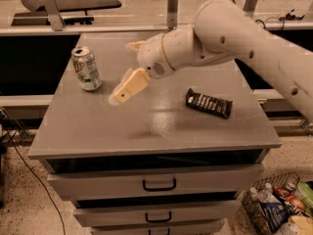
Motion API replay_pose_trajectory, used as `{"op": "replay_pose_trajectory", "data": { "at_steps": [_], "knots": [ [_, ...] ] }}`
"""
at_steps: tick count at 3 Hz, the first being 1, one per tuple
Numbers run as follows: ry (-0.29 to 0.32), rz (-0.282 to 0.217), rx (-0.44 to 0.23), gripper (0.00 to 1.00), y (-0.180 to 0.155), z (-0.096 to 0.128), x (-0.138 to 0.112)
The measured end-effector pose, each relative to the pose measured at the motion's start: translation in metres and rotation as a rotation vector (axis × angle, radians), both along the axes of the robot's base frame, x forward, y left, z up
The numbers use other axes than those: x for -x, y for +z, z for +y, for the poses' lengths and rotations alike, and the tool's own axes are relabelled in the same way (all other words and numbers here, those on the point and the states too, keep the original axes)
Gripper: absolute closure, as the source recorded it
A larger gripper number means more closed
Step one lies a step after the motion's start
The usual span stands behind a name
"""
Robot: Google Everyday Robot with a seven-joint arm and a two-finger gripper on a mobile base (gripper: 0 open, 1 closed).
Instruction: Pick 7up can
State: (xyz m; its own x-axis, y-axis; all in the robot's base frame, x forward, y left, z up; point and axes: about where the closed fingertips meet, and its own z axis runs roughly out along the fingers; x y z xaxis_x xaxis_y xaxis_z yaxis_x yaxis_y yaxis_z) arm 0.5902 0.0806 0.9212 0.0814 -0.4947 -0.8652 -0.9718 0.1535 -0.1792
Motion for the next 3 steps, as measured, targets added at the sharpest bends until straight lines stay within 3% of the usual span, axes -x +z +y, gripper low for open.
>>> {"op": "replay_pose_trajectory", "data": {
  "at_steps": [2,3],
  "knots": [
    [0.002,-0.07,-0.273,0.0,-0.009,0.074,-0.052],
    [0.0,-0.075,-0.34,0.0,-0.015,0.097,-0.066]
  ]
}}
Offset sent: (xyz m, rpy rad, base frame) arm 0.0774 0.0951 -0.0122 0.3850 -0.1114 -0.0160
